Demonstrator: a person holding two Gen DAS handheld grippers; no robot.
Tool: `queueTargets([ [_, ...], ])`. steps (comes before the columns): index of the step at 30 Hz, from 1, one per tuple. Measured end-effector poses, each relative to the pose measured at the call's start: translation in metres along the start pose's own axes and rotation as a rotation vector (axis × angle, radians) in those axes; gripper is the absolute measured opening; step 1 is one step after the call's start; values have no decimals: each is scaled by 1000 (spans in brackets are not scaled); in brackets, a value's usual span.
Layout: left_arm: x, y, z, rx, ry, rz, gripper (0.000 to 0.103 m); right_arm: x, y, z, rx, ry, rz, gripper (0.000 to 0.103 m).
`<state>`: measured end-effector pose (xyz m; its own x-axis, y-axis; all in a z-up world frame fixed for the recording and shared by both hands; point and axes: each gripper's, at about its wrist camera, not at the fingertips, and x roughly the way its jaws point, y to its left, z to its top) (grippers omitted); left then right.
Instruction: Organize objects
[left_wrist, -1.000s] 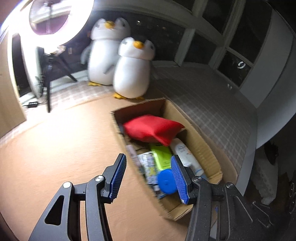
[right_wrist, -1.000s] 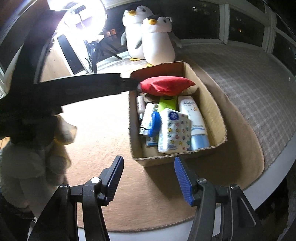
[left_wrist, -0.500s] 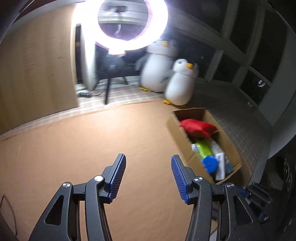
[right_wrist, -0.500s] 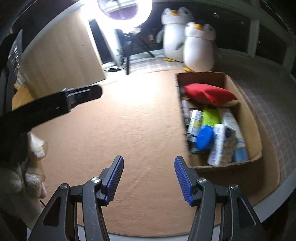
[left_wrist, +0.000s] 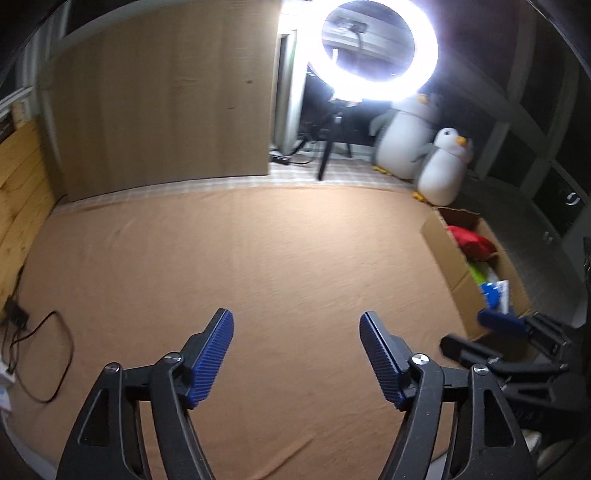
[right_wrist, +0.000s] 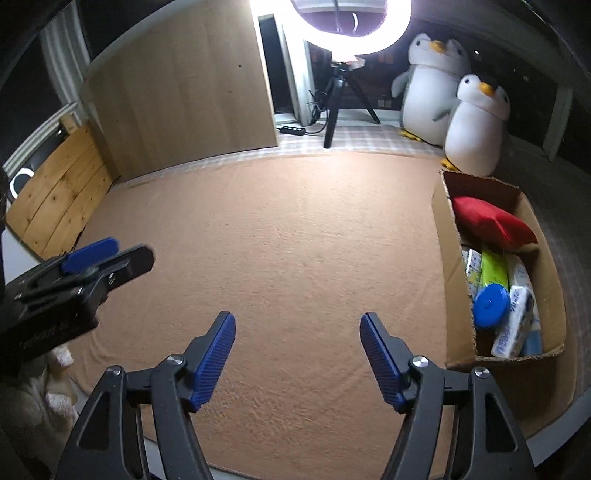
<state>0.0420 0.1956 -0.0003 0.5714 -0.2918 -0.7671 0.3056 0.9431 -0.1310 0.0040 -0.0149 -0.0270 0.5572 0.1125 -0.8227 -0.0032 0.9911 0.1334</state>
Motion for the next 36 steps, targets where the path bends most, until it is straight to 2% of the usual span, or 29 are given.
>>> queueTargets([
  [2,-4,8,-6,-22,2,13,81,1,4,-1,-7,-1,-9,67],
  [8,-12,20,-17,-58,-1,64,88,3,3,1,-1,-7,-42,70],
  [17,-13,24,-14,-60,2,103,90,-3,7,3,-13,-38,-65,74],
  [36,-13,27,-12,-60,7,124,95,-5,18,8,-39,-71,-139,78],
])
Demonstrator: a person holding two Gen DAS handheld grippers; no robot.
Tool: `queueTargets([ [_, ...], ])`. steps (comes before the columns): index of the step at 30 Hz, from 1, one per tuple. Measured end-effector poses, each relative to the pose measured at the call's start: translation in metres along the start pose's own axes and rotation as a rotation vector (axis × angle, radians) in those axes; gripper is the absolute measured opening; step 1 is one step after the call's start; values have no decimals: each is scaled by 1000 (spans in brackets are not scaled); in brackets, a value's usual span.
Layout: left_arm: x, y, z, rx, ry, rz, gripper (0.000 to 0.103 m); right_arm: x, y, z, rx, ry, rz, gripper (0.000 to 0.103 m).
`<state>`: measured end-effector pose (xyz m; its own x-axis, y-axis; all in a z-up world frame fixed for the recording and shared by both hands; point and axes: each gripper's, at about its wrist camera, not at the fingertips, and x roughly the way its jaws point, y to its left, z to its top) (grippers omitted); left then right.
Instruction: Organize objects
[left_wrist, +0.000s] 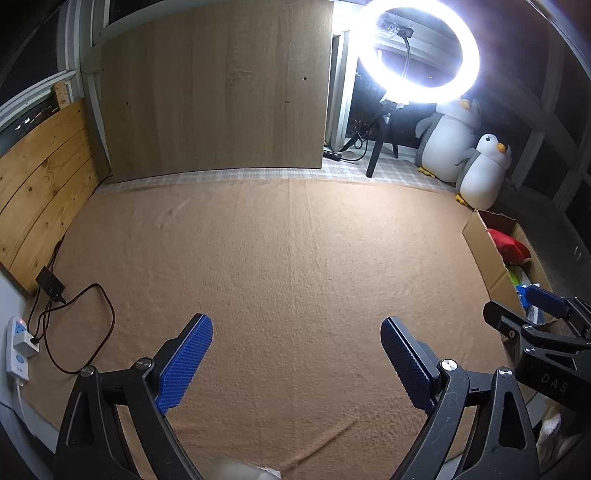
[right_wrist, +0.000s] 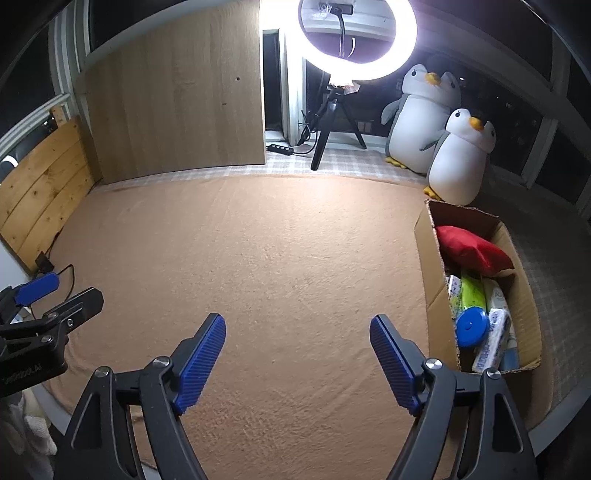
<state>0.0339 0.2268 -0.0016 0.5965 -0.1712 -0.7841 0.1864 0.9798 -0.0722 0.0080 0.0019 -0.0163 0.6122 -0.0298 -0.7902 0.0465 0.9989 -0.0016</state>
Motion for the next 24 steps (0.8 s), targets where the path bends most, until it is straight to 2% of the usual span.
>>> queueTargets([
  [24,7,1,-2,-7,19,13,96,1,-4,-1,12,3,3,79],
])
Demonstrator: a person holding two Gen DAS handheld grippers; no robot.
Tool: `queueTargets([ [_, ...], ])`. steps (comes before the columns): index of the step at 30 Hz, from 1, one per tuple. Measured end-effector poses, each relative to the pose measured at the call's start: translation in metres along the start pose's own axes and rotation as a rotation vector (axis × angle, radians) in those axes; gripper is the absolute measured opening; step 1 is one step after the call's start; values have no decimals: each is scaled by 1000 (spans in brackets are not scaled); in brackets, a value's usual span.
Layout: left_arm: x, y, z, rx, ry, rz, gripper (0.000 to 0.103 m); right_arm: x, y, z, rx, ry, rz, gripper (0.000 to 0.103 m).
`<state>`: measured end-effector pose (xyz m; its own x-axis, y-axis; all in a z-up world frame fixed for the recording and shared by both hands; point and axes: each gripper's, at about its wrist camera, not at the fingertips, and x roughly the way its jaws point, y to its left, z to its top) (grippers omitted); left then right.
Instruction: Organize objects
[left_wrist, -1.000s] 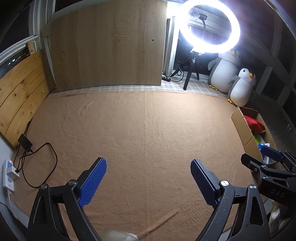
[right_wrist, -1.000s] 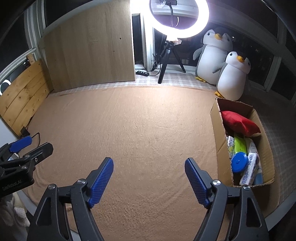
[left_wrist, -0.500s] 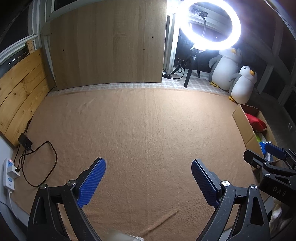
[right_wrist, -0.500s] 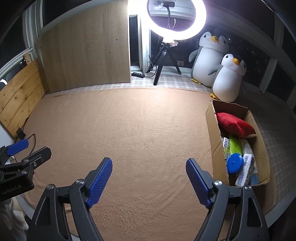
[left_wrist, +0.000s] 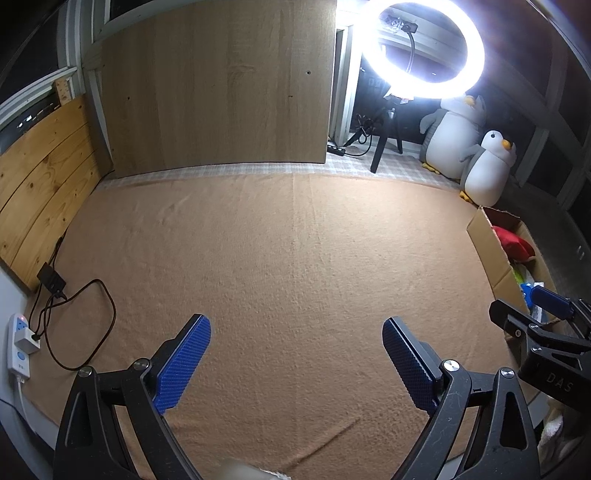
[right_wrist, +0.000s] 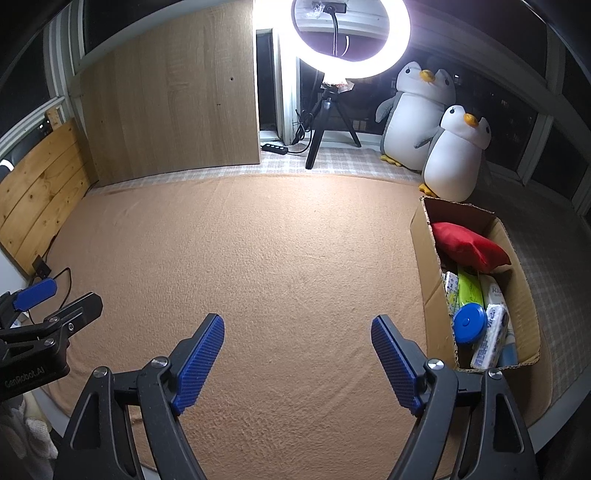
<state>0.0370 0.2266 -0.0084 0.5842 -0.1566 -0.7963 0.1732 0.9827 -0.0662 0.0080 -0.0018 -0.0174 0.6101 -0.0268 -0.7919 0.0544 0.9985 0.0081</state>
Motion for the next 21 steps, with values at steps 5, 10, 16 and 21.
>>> queueTargets([
  [5,1,0,0,-2,3,2,96,1,-1,-1,-1,0,-4,79],
  [10,1,2,0,-4,2,0,96,2,-1,-1,2,-1,-8,79],
  [16,4,3,-1,-4,8,-1,96,1,-1,-1,4,-5,-18,79],
  [21,5,3,-1,-1,13,-2,96,1,-2,-1,7,-4,-23,79],
])
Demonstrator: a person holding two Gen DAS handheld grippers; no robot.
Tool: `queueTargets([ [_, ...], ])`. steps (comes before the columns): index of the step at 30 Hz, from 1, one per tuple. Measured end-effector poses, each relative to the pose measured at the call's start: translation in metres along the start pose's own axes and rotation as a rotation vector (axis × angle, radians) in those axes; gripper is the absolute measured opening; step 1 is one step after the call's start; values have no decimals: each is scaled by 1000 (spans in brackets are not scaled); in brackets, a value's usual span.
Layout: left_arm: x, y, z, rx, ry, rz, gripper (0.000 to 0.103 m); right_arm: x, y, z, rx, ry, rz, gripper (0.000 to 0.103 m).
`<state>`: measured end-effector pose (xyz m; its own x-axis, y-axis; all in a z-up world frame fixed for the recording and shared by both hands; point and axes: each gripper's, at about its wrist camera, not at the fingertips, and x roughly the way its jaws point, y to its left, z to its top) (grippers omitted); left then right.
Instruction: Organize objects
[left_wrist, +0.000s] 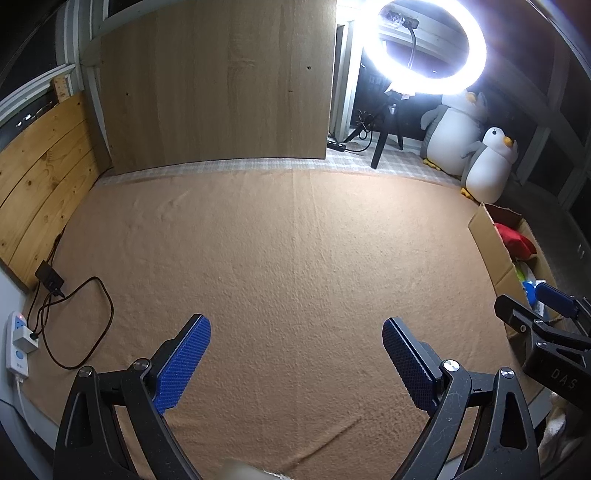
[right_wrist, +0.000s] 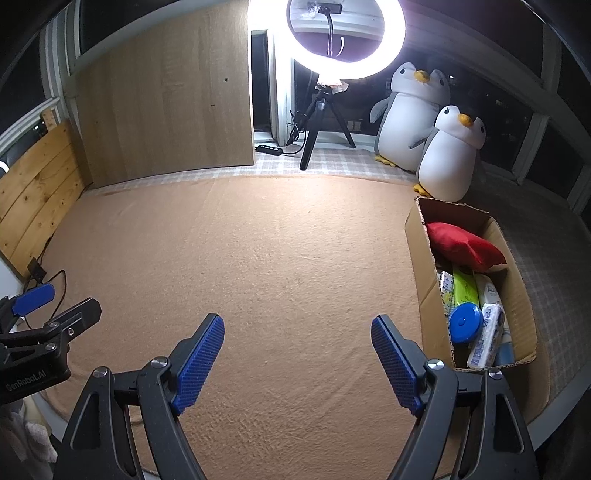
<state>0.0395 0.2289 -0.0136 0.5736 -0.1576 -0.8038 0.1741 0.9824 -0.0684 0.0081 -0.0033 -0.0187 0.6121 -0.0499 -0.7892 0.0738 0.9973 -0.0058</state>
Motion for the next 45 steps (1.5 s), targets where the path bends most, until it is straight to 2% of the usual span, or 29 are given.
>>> queueTargets([
  [45,7,-2,-2,-7,16,-6,97,6,-3,-2,-8,24,1,79],
])
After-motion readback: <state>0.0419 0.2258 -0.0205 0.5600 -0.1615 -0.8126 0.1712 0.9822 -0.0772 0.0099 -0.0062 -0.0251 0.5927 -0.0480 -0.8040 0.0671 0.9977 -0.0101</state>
